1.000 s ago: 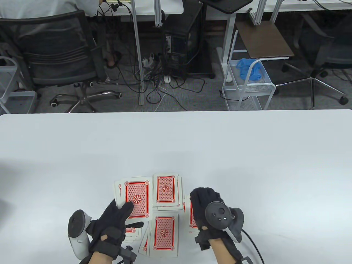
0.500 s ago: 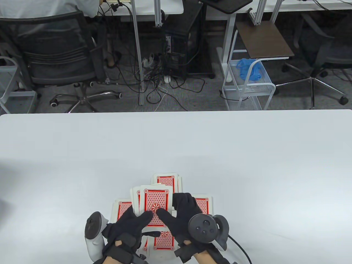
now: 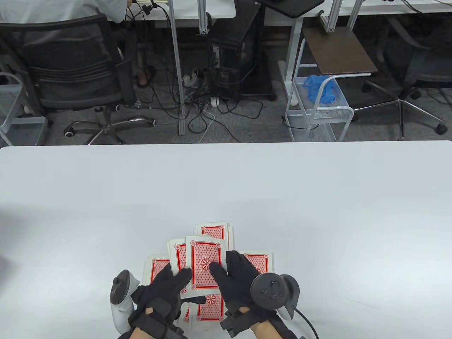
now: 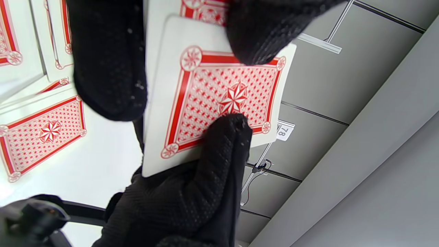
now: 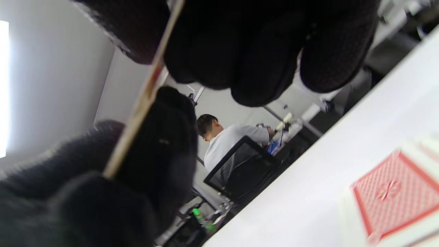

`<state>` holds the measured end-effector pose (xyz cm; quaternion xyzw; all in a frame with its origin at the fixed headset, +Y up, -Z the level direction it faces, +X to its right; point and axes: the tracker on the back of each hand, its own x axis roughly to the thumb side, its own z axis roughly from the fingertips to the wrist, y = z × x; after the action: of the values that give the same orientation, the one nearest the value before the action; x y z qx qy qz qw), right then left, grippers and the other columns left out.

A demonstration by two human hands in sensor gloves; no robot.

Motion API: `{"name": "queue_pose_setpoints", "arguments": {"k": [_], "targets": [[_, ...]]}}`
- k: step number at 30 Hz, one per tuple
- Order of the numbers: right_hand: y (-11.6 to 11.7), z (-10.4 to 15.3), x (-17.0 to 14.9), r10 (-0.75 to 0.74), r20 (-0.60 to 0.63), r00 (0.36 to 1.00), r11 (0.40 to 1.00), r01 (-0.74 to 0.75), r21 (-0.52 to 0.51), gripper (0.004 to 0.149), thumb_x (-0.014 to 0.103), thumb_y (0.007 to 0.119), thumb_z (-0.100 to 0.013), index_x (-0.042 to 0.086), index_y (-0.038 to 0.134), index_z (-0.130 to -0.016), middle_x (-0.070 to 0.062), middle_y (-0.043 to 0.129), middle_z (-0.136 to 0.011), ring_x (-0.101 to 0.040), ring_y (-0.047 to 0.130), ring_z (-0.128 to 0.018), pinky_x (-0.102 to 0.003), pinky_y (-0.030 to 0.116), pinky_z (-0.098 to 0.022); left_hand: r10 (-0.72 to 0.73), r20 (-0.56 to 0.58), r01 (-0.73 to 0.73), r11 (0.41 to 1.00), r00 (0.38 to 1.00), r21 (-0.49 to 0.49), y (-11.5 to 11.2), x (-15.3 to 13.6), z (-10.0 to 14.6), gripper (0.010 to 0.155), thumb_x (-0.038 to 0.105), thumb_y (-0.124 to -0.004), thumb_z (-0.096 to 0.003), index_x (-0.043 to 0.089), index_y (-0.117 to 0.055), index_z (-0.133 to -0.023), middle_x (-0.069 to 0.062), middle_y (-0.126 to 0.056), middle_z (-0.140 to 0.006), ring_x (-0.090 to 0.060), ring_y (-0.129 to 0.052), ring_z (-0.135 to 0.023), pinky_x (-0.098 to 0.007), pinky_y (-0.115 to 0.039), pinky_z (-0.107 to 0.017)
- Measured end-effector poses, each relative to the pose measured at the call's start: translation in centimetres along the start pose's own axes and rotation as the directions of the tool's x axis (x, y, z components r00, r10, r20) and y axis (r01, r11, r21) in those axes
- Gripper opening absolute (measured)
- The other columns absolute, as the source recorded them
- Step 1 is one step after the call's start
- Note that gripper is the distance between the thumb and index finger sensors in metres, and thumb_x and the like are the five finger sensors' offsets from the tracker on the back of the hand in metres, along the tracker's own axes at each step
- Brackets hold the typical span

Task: Four-player card dealing with fan arrangement

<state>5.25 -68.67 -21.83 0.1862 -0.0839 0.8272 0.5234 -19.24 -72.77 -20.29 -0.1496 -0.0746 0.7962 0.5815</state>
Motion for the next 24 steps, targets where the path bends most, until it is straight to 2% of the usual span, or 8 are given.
{"name": "queue_pose_setpoints", "arguments": {"k": [2, 3, 7, 12, 16, 19, 20, 24], "targets": [[-0.2, -0.1, -1.1, -0.232, -0.066, 0.971, 0.970, 0.236, 0.055, 0.043, 0.038, 0.066, -0.062, 0.013, 0.086, -0.091, -0.016, 0.085, -0.092, -0.044, 0.086, -0.079, -0.068, 0.072, -0.056, 0.040, 0.007, -0.040, 0.999, 0.999, -0.007, 0.2, 0.2, 0.0, 0.049, 0.036, -0.080, -0.0555, 0.019, -0.074, -0.101, -0.003, -0.098, -0.094, -0.033, -0.110, -0.073, -0.042, -0.100, -0.042], [-0.5, -0.1, -1.5, -0.315, -0.082, 0.945, 0.947, 0.319, 0.037, 0.045, 0.040, 0.063, -0.064, 0.013, 0.085, -0.092, -0.019, 0.081, -0.097, -0.047, 0.082, -0.082, -0.070, 0.069, -0.058, 0.043, 0.009, -0.043, 0.999, 0.999, -0.004, 0.3, 0.3, 0.0, 0.049, 0.036, -0.080, -0.0554, 0.019, -0.074, -0.101, -0.003, -0.098, -0.094, -0.033, -0.110, -0.073, -0.042, -0.100, -0.042], [-2.0, 0.1, -2.5, -0.422, -0.092, 0.902, 0.906, 0.416, -0.073, 0.045, 0.042, 0.056, -0.066, 0.011, 0.085, -0.081, -0.019, 0.080, -0.095, -0.047, 0.081, -0.082, -0.070, 0.069, -0.058, -0.028, 0.026, 0.026, 0.997, 0.999, 0.068, 1.4, 0.8, 0.2, 0.049, 0.036, -0.080, -0.0552, 0.020, -0.074, -0.101, -0.002, -0.099, -0.094, -0.032, -0.111, -0.072, -0.041, -0.101, -0.041], [-2.6, 0.6, -3.1, -0.396, -0.125, 0.910, 0.913, 0.375, -0.160, 0.042, 0.041, 0.057, -0.065, 0.012, 0.087, -0.065, -0.015, 0.085, -0.083, -0.046, 0.085, -0.075, -0.069, 0.071, -0.055, 0.012, 0.044, -0.017, 0.994, 0.999, 0.109, 2.4, 1.3, 0.5, 0.049, 0.036, -0.080, -0.0555, 0.019, -0.074, -0.101, -0.002, -0.099, -0.093, -0.033, -0.111, -0.072, -0.041, -0.100, -0.042], [-3.0, 0.6, -3.1, -0.237, -0.183, 0.954, 0.960, 0.200, -0.197, 0.040, 0.034, 0.065, -0.061, 0.006, 0.092, -0.053, -0.021, 0.084, -0.083, -0.052, 0.081, -0.077, -0.074, 0.066, -0.056, 0.011, 0.072, -0.020, 0.992, 0.997, 0.128, 3.0, 2.0, 0.9, 0.049, 0.036, -0.080, -0.0558, 0.019, -0.074, -0.101, -0.003, -0.099, -0.094, -0.033, -0.111, -0.072, -0.041, -0.100, -0.042], [-3.3, 0.3, -3.7, -0.050, -0.265, 0.963, 0.998, 0.040, -0.044, 0.040, 0.036, 0.068, -0.061, 0.007, 0.094, -0.054, -0.022, 0.082, -0.087, -0.053, 0.077, -0.082, -0.074, 0.065, -0.057, 0.030, 0.087, -0.042, 0.989, 0.996, 0.139, 3.4, 2.3, 1.0, 0.048, 0.037, -0.079, -0.0559, 0.019, -0.074, -0.101, -0.002, -0.099, -0.093, -0.033, -0.110, -0.072, -0.041, -0.100, -0.042], [-3.2, 0.2, -4.0, -0.061, -0.257, 0.965, 0.998, 0.066, 0.012, 0.039, 0.037, 0.068, -0.061, 0.008, 0.094, -0.057, -0.022, 0.079, -0.090, -0.053, 0.075, -0.084, -0.074, 0.064, -0.058, 0.031, 0.090, -0.044, 0.989, 0.995, 0.144, 3.5, 2.4, 1.1, 0.049, 0.037, -0.079, -0.0559, 0.019, -0.074, -0.101, -0.002, -0.098, -0.094, -0.033, -0.111, -0.071, -0.041, -0.100, -0.042], [-2.2, 0.0, -3.4, -0.249, -0.237, 0.939, 0.961, 0.269, 0.056, 0.039, 0.035, 0.071, -0.061, 0.004, 0.095, -0.058, -0.023, 0.080, -0.089, -0.055, 0.074, -0.084, -0.075, 0.063, -0.058, 0.004, 0.091, -0.019, 0.985, 0.996, 0.172, 3.7, 2.4, 1.1, 0.048, 0.037, -0.079, -0.0557, 0.020, -0.074, -0.101, -0.002, -0.099, -0.093, -0.032, -0.111, -0.071, -0.041, -0.101, -0.041]]}}
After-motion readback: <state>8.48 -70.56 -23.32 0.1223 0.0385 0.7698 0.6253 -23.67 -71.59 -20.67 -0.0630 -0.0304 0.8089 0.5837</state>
